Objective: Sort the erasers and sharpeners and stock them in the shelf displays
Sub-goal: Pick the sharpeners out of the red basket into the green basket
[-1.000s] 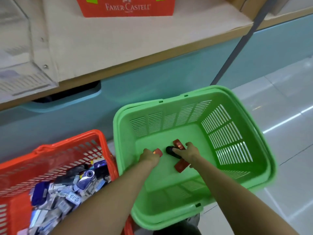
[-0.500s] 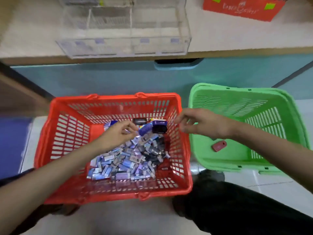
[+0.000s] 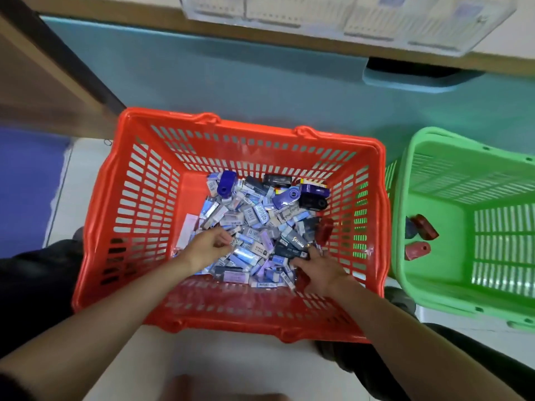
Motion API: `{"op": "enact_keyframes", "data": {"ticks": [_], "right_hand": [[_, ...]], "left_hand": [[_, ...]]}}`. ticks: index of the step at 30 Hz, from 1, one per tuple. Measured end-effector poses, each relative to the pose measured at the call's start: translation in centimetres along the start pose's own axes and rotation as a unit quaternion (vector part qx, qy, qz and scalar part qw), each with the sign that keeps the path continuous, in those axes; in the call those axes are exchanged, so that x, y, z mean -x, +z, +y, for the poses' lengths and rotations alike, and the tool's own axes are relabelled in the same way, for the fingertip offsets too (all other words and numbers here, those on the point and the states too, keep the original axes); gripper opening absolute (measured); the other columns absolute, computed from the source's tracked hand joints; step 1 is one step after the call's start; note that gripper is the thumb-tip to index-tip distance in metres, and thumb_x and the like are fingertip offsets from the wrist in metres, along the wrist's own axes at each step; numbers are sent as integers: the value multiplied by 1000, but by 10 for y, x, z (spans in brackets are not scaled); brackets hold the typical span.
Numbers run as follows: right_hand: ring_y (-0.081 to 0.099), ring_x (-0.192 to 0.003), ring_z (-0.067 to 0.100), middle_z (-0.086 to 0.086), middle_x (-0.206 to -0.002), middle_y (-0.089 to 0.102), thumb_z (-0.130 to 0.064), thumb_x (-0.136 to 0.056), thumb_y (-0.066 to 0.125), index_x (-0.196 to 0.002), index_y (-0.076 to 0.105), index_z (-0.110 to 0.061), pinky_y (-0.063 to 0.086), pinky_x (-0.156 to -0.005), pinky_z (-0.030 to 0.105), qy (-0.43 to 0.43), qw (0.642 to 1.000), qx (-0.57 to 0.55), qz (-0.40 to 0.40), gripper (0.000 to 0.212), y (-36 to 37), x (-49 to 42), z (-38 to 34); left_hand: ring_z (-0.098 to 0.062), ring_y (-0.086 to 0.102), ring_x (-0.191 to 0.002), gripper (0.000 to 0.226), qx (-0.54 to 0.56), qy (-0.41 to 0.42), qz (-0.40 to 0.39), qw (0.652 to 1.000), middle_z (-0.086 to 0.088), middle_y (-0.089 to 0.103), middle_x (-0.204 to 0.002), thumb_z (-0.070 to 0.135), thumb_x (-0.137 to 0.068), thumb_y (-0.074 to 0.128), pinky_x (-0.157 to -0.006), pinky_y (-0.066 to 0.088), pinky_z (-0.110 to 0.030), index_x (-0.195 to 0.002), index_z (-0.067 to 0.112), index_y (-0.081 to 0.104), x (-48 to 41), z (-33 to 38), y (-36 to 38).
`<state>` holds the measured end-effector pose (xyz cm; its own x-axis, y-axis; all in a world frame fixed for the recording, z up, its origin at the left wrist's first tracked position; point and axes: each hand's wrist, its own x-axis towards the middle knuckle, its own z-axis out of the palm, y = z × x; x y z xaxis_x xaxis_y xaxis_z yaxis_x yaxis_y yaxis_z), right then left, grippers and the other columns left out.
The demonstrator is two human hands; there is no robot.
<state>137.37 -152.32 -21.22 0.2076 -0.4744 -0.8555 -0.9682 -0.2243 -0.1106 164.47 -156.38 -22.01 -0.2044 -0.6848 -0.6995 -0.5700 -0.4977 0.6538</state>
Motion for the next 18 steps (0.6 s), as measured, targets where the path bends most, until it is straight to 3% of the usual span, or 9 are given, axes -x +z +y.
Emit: {"op": "enact_keyframes", "data": {"ticks": [3, 6, 9, 11, 13, 15, 18], "right_hand": [[26, -132, 44, 16, -146, 18, -23, -86, 65, -141, 30, -32, 40, -103, 44, 3, 999, 30, 24, 65, -1, 3, 3], [28, -130, 38, 19, -143, 24, -32, -90, 58, -144, 26, -28, 35, -105, 42, 23, 997, 56, 48, 63, 9, 6, -4], [30, -128, 35, 19, -141, 27, -31, -92, 54, -143, 28, -23, 33, -105, 41, 48, 994, 76, 58, 58, 9, 5, -11], [43, -120, 34, 17, -137, 31, -30, -89, 59, -136, 34, -17, 41, -97, 39, 49, 997, 30, 42, 55, 2, 4, -14], [56, -105, 30, 13, -129, 39, -34, -86, 62, -129, 38, -15, 48, -85, 35, 41, 992, -106, 63, 53, -6, 4, -16], [60, -95, 25, 11, -119, 51, -32, -84, 66, -126, 42, -15, 51, -79, 32, 47, 933, -340, 110, 52, -17, 5, -19], [62, -93, 19, 5, -111, 60, -18, -83, 71, -120, 47, -14, 55, -72, 28, 67, 725, -672, 131, 43, -44, 8, -23]], "left_hand": [[-12, 57, -92, 14, 6, -12, -8, 1000, -2, 61, -93, 5, -88, 62, -82, 44, -22, -86, 17, 58, 0, 0, 4], [-10, 56, -85, 9, 25, -18, 35, 999, -2, 60, -90, 2, -88, 61, -69, 43, -8, -90, 10, 59, -1, 1, -2], [-17, 55, -90, 9, 20, -9, 95, 995, -5, 59, -91, 1, -88, 60, -68, 42, -11, -95, 6, 59, -9, 5, -16], [-16, 52, -95, 17, 8, -11, 123, 992, -4, 58, -99, 7, -89, 61, -76, 41, -20, -106, 3, 59, -17, 13, -25], [-16, 51, -98, 23, 9, -8, 145, 989, -2, 55, -103, 11, -90, 61, -82, 39, -25, -111, 3, 57, -29, 26, -31], [-20, 52, -98, 24, 28, -1, 167, 986, -1, 53, -99, 9, -88, 64, -81, 40, -26, -109, 3, 54, -44, 38, -34], [-19, 50, -95, 40, 30, -14, 197, 980, -6, 50, -109, 10, -85, 67, -77, 39, -22, -118, 0, 47, -70, 52, -36]]}}
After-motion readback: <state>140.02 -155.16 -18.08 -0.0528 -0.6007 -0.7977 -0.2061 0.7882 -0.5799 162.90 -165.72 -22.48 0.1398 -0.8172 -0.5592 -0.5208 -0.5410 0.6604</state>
